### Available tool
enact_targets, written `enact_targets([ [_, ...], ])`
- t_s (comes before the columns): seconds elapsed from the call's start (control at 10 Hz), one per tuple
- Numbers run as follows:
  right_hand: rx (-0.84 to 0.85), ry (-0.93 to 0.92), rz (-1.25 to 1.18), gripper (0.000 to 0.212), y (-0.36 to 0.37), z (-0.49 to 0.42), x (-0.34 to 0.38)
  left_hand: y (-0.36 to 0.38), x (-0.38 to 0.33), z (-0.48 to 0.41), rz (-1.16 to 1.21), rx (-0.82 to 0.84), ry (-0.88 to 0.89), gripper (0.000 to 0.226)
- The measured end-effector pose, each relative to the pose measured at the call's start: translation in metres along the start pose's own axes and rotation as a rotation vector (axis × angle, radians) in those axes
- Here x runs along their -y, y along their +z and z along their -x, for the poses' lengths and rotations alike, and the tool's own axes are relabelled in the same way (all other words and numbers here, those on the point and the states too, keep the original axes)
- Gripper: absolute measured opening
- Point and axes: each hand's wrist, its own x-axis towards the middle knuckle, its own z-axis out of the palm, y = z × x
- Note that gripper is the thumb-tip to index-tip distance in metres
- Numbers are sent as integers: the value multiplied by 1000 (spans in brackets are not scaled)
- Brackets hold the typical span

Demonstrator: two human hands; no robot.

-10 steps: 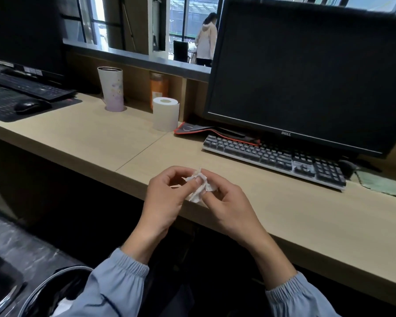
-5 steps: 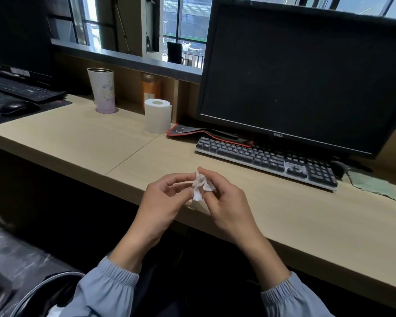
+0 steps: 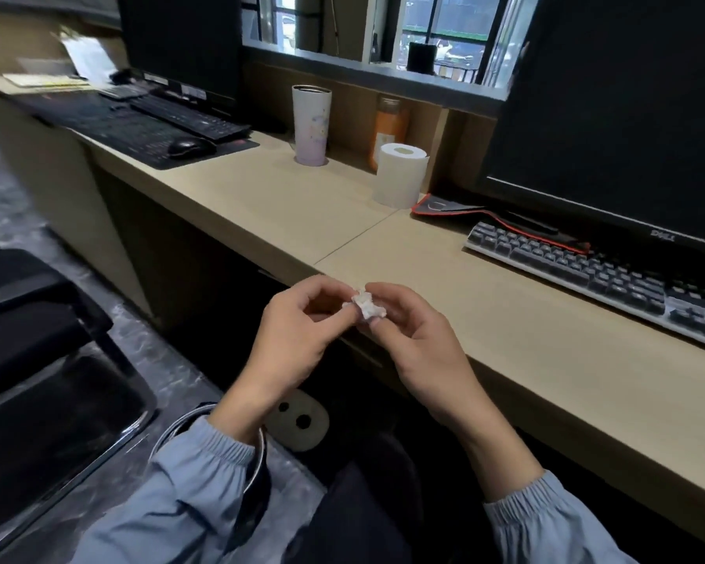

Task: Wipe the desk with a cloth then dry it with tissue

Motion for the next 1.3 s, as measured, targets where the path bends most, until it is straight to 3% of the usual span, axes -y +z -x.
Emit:
enact_targets([
  [0.2,102,-7,29,9,83,-22,-22,-83,36,23,-42,-137,-104,13],
  [0.4,237,45,-45,12,169,-33,-62,-145,75,59,-14,-296,-260,10],
  [0.6,362,204,40,14,228,-28,-125,-185,149,90,-122,-423,-449,14],
  [0.7,405,260,148,7,241,-31,-154,-192,186,96,-175,-458,-540,15],
  [0.9,384,391,255,14,244,-28,-193,-197,247,111,-144,-503,-713,11],
  [1.1,345,435,171,16,236,-21,-206,-183,255,112,-89,-480,-725,6],
  [1.3,291,422,27,18,232,-27,-191,-165,234,93,-2,-469,-644,18],
])
